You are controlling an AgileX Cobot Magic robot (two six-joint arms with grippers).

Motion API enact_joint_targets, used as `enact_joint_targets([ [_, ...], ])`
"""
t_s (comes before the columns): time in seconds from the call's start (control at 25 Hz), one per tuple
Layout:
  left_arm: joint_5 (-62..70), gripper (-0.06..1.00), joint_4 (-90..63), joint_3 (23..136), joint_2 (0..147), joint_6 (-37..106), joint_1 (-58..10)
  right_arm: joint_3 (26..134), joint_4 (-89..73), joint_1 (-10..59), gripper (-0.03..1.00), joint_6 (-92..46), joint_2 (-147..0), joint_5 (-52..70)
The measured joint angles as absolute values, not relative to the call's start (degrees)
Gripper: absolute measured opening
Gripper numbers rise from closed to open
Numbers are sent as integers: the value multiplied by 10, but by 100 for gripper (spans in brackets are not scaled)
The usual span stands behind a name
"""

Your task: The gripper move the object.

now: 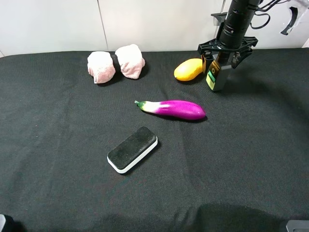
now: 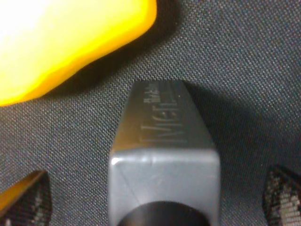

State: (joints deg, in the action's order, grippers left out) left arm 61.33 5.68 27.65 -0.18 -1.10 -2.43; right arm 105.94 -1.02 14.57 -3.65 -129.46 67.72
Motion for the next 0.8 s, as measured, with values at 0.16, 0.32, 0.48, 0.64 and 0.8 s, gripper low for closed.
enact_joint_targets([
  [0.16,613,71,57,276,-2,-11,-24,1059,-10,146,69,-36,-1295,677],
  [0.32,613,71,57,276,-2,-11,-24,1059,-11,146,69,-36,-1295,678],
  [0.48,613,71,57,276,-2,-11,-24,1059,-14,146,69,-36,-1295,682],
  [0.64,613,71,57,276,-2,-11,-24,1059,-20,146,69,-37,-1287,688],
  [0.8,613,71,57,276,-2,-11,-24,1065,-23,146,69,-37,-1259,694],
])
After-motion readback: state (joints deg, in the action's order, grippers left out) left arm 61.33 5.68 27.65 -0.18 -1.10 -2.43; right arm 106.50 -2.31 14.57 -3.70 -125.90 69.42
